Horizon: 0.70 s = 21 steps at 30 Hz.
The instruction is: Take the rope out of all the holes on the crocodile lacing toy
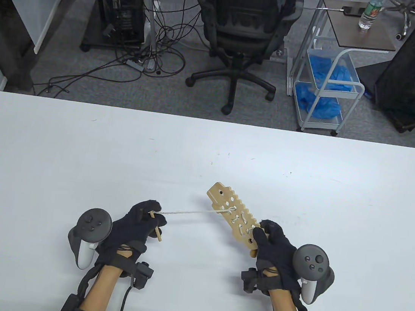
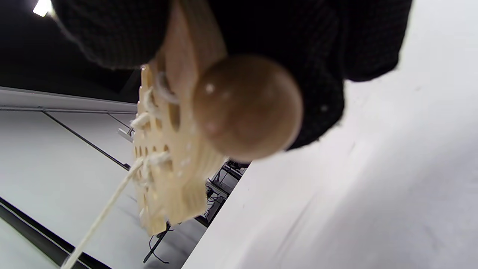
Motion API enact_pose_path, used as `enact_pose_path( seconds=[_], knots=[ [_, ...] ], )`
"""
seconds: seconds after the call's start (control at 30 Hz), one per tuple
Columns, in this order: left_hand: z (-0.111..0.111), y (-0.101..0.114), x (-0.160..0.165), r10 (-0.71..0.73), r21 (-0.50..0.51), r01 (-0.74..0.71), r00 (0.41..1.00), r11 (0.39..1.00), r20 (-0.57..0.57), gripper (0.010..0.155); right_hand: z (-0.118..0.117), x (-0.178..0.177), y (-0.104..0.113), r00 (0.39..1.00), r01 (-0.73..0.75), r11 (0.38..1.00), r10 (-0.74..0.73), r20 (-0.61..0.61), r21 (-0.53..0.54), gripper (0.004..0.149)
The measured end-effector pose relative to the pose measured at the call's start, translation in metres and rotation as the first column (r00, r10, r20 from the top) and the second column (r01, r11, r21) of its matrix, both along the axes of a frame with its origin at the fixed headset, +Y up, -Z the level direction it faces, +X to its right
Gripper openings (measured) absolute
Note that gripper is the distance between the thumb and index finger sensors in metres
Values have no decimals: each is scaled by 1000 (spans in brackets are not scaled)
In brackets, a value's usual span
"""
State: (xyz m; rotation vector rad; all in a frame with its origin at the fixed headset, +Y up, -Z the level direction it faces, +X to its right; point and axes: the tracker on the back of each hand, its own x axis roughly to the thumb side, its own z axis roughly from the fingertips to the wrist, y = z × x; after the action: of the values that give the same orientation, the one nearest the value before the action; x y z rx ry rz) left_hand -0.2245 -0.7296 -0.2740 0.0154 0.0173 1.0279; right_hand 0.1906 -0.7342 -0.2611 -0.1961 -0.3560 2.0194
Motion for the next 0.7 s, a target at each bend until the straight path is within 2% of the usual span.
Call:
enact_pose_path(
  seconds=[0.17, 0.43, 0.7],
  knots=[
    [-1, 1, -8, -63, 20, 64, 997, 998, -44, 51, -2, 9, -3, 999, 21, 1000, -21, 36, -21, 45],
    [-1, -1, -14, -58, 10, 59, 995, 998, -78, 49, -3, 23, -10, 988, 129, 990, -124, 97, -50, 45],
    [-1, -1, -21, -58, 17, 61, 991, 998, -117, 48, -2, 37, -26, 903, 410, 910, -395, 169, -66, 45]
  ],
)
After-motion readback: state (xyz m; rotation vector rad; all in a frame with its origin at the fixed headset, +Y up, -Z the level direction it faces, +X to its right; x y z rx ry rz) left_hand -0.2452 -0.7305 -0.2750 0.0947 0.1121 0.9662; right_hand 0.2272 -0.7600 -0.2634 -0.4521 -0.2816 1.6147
